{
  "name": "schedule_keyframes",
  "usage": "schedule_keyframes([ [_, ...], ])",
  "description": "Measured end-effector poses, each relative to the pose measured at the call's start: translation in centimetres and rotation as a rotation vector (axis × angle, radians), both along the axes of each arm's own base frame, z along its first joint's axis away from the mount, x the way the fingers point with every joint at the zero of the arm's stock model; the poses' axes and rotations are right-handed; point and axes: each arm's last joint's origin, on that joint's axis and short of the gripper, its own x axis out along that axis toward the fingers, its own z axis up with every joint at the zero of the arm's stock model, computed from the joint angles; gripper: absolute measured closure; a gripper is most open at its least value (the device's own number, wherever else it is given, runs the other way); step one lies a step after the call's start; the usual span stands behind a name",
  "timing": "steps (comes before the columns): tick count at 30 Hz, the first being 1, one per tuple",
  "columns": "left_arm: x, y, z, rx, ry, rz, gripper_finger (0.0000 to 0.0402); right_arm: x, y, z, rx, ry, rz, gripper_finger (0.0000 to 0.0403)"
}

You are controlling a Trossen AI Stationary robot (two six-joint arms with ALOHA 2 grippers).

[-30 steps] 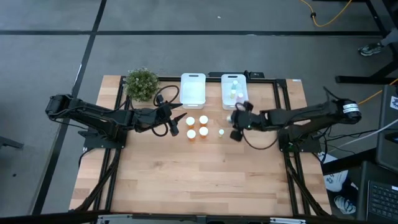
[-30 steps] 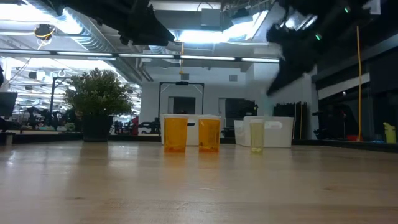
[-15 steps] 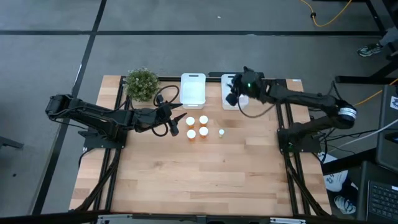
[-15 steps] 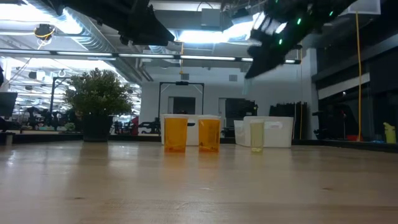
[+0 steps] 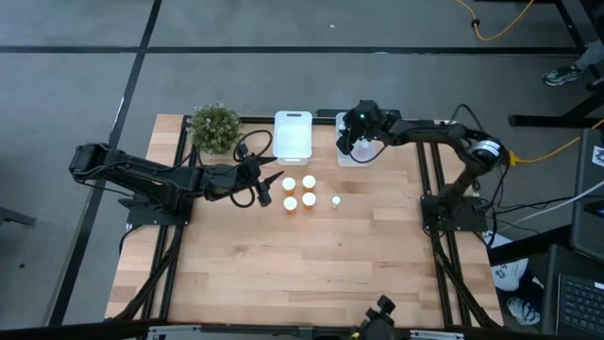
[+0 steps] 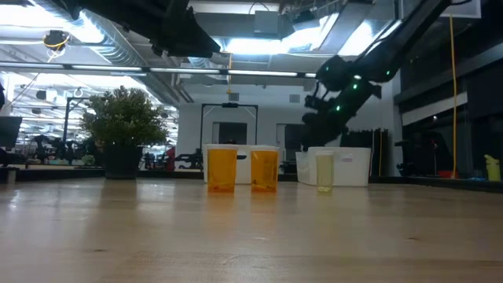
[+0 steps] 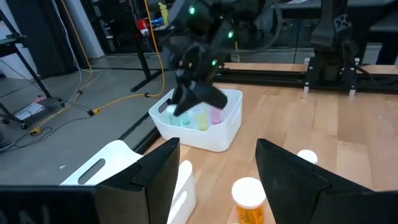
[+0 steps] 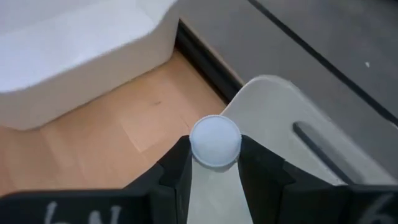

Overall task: Pick and place medicine bottles into bin by pill shape (circle, oval)
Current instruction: Put the blue pill bottle into the right white bin

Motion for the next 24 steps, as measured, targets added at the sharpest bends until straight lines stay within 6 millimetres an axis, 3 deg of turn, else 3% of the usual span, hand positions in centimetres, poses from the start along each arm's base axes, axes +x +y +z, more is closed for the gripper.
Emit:
schedule_keyframes([
  [5, 0.0, 0.0, 0.0, 0.0, 0.001, -0.001, 0.0198, 0.1, -0.8, -1.6, 0.012, 0.016, -0.02, 0.0288],
  [9, 0.0, 0.0, 0.0, 0.001, 0.0, -0.001, 0.0198, 0.2, -0.8, -1.6, 0.007, 0.01, -0.017, 0.028],
  [19, 0.0, 0.0, 0.0, 0.001, 0.0, -0.001, 0.0198, 0.3, -1.0, -1.4, -0.003, 0.004, -0.015, 0.021],
  [24, 0.0, 0.0, 0.0, 0.001, 0.001, -0.001, 0.0198, 0.2, -0.9, 0.7, -0.004, -0.001, -0.016, 0.0188],
])
